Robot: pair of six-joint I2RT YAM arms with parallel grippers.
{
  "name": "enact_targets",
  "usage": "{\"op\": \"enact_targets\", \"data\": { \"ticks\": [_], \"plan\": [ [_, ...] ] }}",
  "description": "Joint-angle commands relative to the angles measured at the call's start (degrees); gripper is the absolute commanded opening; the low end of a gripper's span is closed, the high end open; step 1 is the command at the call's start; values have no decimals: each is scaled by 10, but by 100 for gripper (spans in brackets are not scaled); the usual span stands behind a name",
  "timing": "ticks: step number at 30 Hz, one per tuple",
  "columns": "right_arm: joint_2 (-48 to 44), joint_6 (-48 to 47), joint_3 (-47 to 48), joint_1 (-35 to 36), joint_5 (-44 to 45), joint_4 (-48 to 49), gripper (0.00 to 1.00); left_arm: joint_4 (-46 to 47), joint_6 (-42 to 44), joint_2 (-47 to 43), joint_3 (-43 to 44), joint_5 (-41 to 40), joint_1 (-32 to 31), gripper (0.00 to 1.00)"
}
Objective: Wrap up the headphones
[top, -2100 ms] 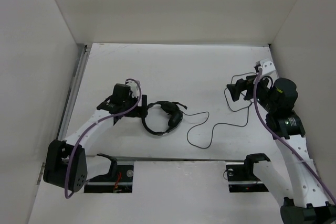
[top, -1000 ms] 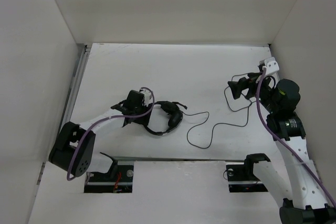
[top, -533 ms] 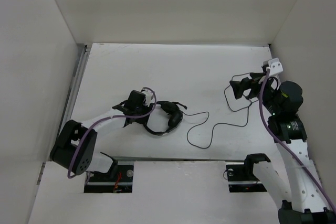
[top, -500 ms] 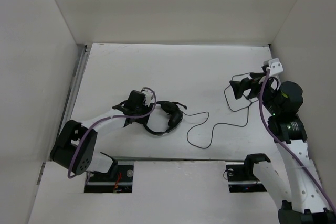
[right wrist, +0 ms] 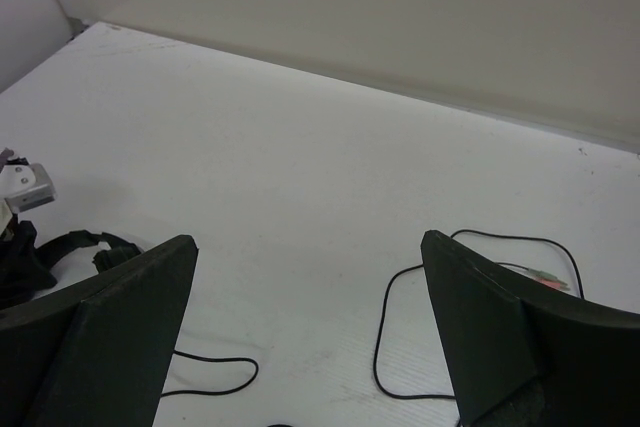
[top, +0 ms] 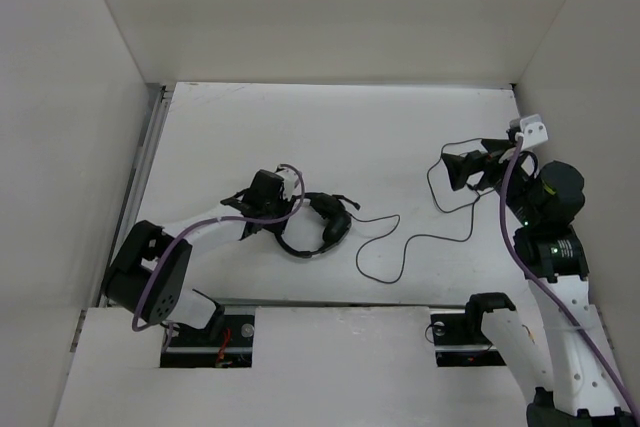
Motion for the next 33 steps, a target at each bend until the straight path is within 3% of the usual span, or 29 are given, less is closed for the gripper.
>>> {"op": "enact_targets", "data": {
  "ticks": [1,17,24,33],
  "plan": [
    [-9,8,14,-6,-4,37,100,-65,-19,20,4,37,-12,31],
    [-15,8,12,-11,-2,50,100,-164,-30,36,51,53,-17,37],
    [-15,8,12,-13,-1,54,100,-157,-52,42,50,49,-17,36],
    [-8,8,14,-16,-1,58,100,-137,-59,49,47,46,8,11]
  ]
}}
